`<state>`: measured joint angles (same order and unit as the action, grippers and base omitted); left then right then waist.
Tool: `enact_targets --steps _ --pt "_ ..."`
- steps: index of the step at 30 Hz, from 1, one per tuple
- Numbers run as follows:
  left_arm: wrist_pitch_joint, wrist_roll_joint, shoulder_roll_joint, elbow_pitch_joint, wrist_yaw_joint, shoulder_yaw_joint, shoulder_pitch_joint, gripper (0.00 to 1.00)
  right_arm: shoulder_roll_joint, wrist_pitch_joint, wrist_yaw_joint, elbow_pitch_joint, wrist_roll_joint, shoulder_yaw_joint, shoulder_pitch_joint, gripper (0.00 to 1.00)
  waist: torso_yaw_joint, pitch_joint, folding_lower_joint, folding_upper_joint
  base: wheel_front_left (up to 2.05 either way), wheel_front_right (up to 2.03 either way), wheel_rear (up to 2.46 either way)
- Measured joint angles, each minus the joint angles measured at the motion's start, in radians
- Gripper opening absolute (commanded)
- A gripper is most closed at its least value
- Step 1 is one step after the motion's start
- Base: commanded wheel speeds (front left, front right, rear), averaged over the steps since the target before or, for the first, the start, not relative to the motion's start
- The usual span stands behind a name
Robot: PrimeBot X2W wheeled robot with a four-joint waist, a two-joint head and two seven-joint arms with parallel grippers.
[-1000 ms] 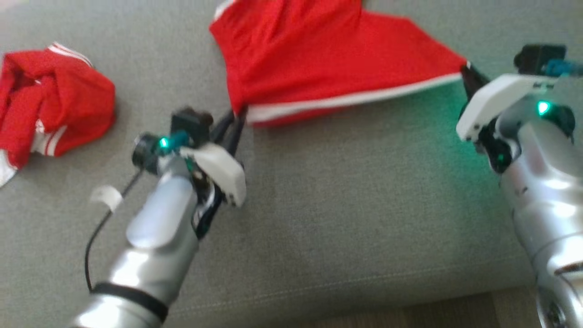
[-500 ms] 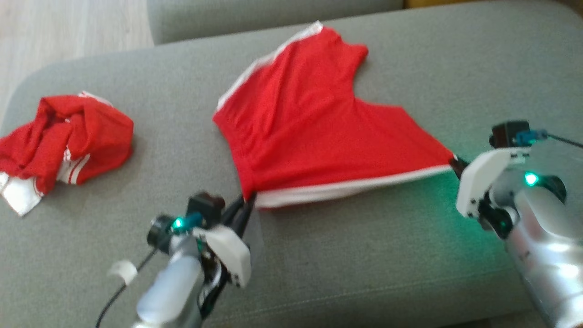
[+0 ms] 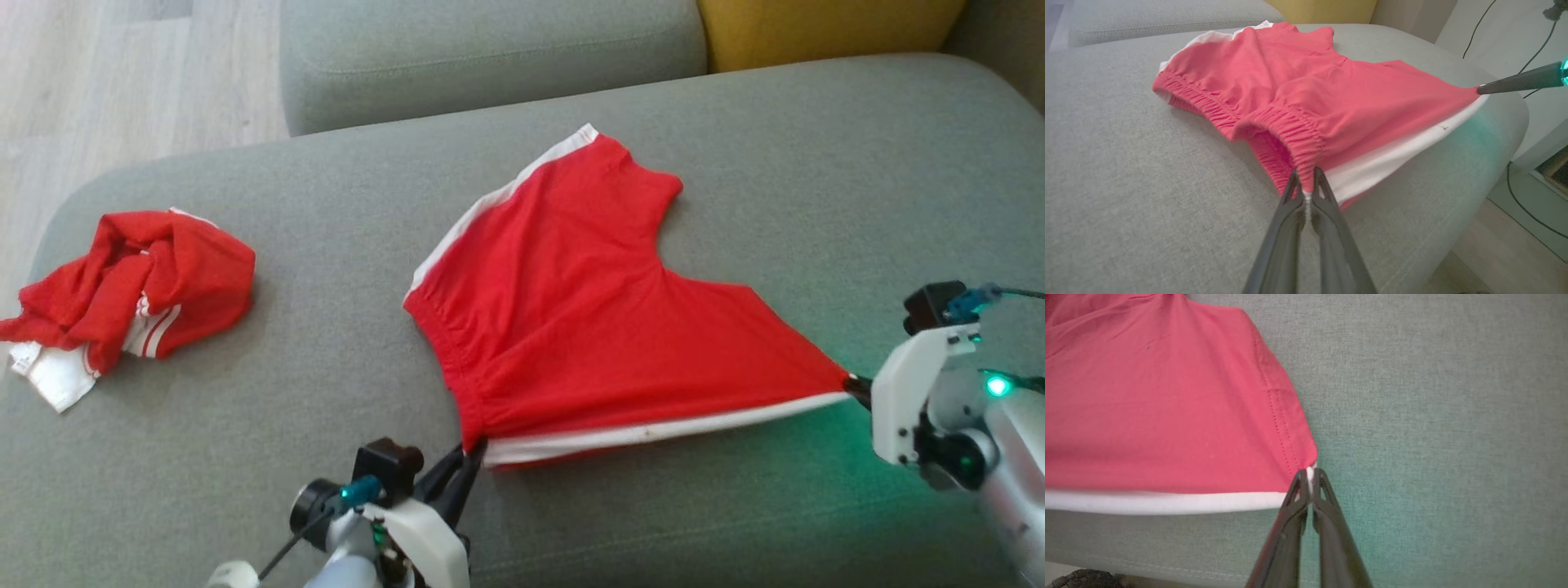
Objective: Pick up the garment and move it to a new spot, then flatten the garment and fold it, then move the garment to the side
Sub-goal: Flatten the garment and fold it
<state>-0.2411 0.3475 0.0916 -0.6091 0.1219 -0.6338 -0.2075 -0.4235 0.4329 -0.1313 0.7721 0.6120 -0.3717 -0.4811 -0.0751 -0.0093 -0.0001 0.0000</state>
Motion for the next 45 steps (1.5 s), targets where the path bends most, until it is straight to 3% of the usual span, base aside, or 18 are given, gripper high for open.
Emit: enact_targets --steps 6,13,22,32,45 --pt "0.030 0.021 0.015 0.096 -0.004 -0.001 0.041 0.00 -0.039 0.044 0.000 -0.132 0.014 0.056 0.062 0.00 0.012 -0.002 0.0000 0.0000 0.00 0.00 0.00" --pt "0.074 0.043 0.026 0.208 -0.024 0.015 0.030 0.00 -0.026 0.047 0.000 -0.268 -0.044 0.162 0.053 0.00 0.027 0.031 0.0001 0.0000 0.00 0.00 0.00" --pt "0.118 0.072 0.011 0.277 -0.034 0.056 -0.140 0.00 0.036 0.046 0.000 -0.327 -0.150 0.258 -0.173 0.00 0.066 0.141 0.0003 0.0000 0.00 0.00 0.00" --pt "0.125 0.115 -0.041 0.179 -0.035 0.049 -0.356 0.00 0.074 -0.050 0.000 -0.143 -0.245 0.261 -0.475 0.00 0.153 0.313 0.0006 0.0000 0.00 0.00 0.00" --pt "0.045 0.230 -0.052 0.055 -0.066 -0.065 -0.482 0.00 0.090 -0.261 0.000 0.133 -0.294 0.174 -0.661 0.00 0.255 0.441 0.0003 -0.0001 0.00 0.00 0.00"
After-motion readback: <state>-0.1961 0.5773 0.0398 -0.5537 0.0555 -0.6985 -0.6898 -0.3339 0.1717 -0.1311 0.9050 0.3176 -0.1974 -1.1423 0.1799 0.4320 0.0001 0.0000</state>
